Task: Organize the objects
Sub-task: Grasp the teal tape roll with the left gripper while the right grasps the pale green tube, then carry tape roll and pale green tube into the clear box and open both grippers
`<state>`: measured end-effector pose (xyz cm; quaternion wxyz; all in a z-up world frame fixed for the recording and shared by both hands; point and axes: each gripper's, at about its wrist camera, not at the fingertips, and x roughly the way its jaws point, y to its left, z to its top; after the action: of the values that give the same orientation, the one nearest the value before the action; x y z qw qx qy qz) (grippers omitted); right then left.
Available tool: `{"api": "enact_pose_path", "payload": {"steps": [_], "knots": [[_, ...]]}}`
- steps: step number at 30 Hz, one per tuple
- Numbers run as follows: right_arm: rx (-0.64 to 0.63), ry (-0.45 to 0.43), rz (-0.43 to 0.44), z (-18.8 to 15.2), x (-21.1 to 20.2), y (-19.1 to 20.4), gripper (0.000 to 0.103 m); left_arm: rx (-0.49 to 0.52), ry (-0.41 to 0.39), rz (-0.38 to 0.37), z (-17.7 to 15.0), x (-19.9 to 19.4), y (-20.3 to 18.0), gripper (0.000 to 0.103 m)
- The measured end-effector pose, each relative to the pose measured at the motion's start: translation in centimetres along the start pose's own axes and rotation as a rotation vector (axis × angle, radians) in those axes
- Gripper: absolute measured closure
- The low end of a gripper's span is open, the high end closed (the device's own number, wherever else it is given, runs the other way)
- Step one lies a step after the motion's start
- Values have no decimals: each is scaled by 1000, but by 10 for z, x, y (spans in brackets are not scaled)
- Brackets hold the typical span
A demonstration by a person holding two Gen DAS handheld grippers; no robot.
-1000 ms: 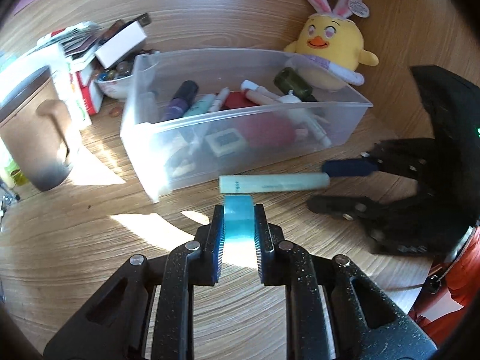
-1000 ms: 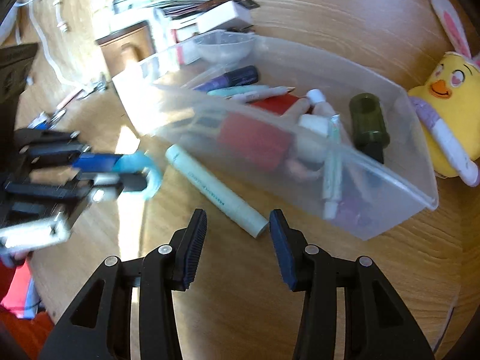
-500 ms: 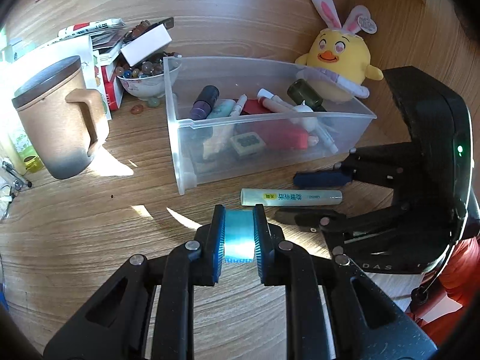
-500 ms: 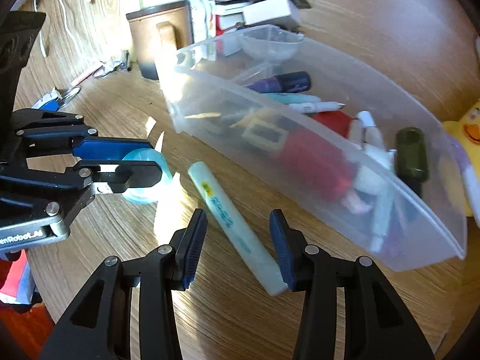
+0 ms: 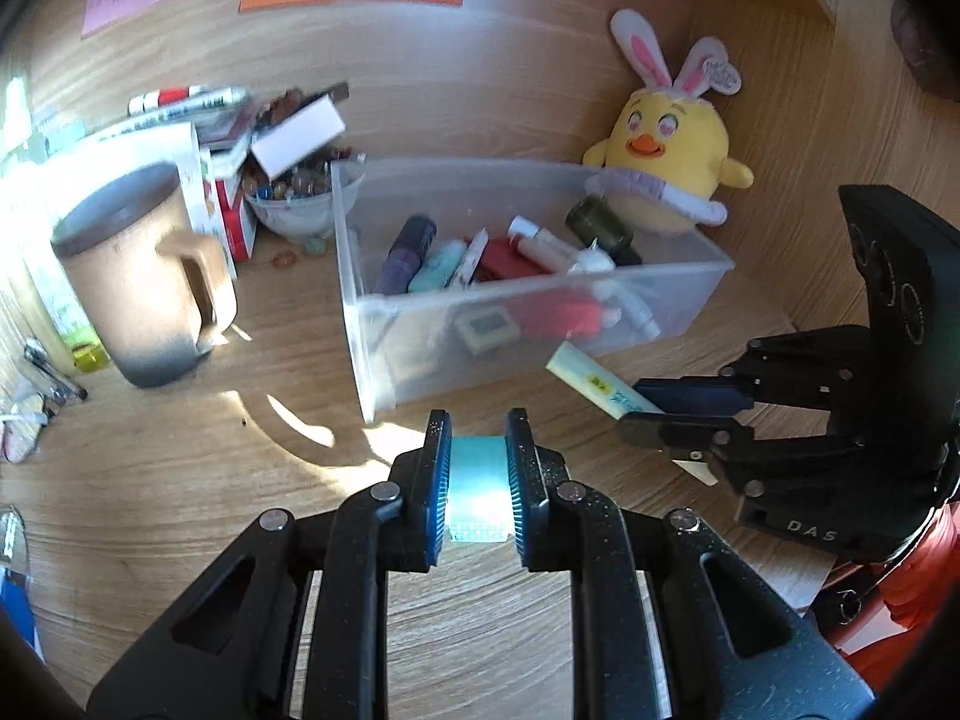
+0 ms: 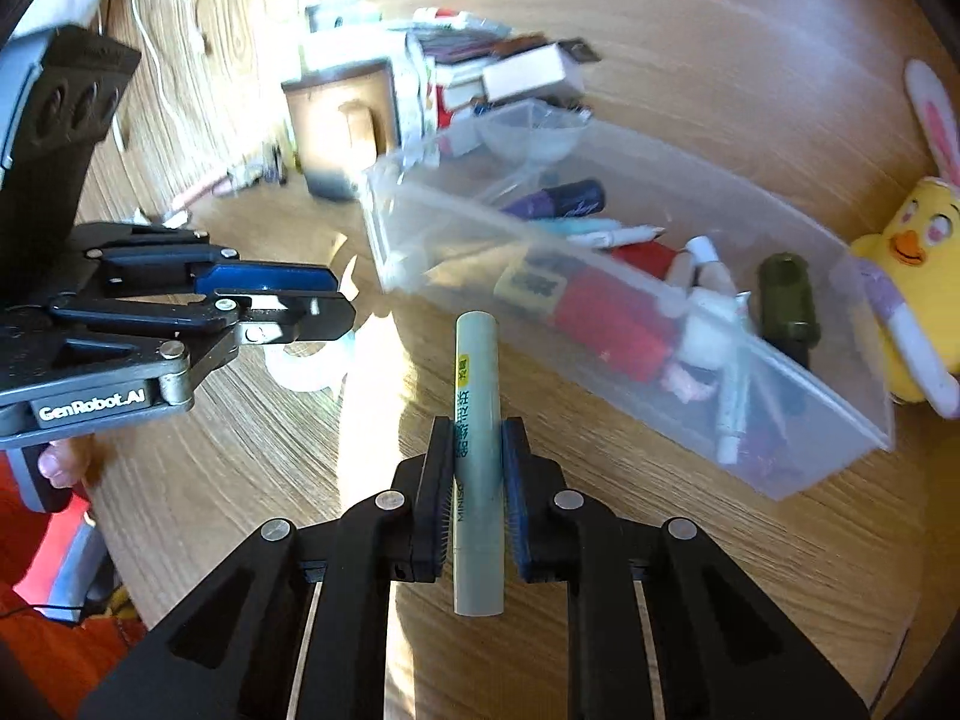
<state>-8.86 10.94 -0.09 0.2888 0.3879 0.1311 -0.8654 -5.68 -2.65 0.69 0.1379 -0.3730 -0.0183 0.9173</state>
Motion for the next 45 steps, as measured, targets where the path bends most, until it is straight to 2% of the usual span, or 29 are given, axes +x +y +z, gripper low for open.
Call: {"api": "enact_pose_path", "payload": {"steps": [14, 26, 32, 38, 41, 45], "knots": [[65, -158, -36, 22, -42, -21, 89, -5, -116, -16, 37, -17, -15, 86], [141, -211, -92, 50, -46, -51, 89, 9, -168, 1, 78, -10, -22, 86], [167, -224, -128, 64, -43, -67, 89, -14, -163, -3, 94, 5, -19, 86], [184, -220, -189, 76, -36, -81, 89, -22, -132, 26, 106, 27, -11, 86], [160, -198, -245, 78, -26, -82, 89, -36, -108, 33, 108, 40, -3, 86], [125, -143, -275, 77, -5, -81, 89, -55, -68, 40, 106, 58, 5, 86]]}}
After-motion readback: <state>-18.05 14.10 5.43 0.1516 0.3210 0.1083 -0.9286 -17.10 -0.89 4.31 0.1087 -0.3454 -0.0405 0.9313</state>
